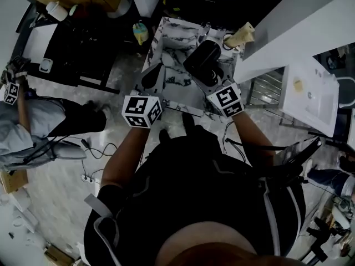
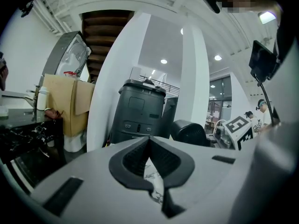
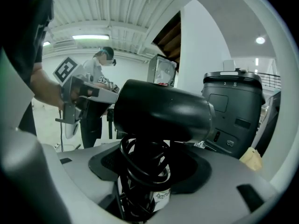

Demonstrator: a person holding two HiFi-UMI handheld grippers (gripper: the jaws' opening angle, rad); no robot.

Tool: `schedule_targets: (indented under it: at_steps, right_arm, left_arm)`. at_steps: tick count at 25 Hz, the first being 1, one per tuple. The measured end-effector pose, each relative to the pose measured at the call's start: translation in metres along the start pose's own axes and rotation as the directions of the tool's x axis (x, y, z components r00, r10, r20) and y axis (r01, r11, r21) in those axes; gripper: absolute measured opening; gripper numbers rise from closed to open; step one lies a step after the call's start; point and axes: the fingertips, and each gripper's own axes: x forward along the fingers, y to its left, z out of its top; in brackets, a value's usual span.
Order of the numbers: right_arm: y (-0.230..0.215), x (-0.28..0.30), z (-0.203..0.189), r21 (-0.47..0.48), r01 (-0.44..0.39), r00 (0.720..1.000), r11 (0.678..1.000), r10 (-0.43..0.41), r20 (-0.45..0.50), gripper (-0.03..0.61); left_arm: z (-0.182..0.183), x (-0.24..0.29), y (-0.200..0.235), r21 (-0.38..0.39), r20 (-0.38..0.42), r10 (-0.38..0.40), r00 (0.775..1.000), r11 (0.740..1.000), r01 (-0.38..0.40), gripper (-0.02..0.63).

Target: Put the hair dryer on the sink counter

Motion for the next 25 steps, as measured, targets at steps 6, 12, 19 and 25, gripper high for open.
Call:
schedule_targets:
  at_steps: [6,12,19,25]
  right_arm:
    - [0.015,0.022,-0.025,-0.089,-0.143,0.989,0.986,0.139,-0.045,0.29]
    - [0.024,0.043,-0.055,-0.115,-0.23,0.97,0.966,0.219,-0.102,0.29]
    - [0.032,0.068,-0.089,-0.135,-0.326,0.938,0.936,0.302,-0.17,0.29]
    - [0.035,0.095,-0.127,-0.113,-0.39,0.901,0.914,0.353,-0.253,0.29]
  left_arm:
    - [-0.021,0.007,0.013,-0.018,-0.051,0.063,0.997,0.998,-0.064,0.005]
    - [-0.043,0.014,0.02,-0.028,-0.083,0.109,0.991,0.993,-0.111,0.005]
    - [-0.071,0.015,0.026,-0.05,-0.144,0.154,0.977,0.985,-0.163,0.005]
    - [-0.085,0.008,0.029,-0.081,-0.167,0.2,0.965,0.973,-0.216,0.005]
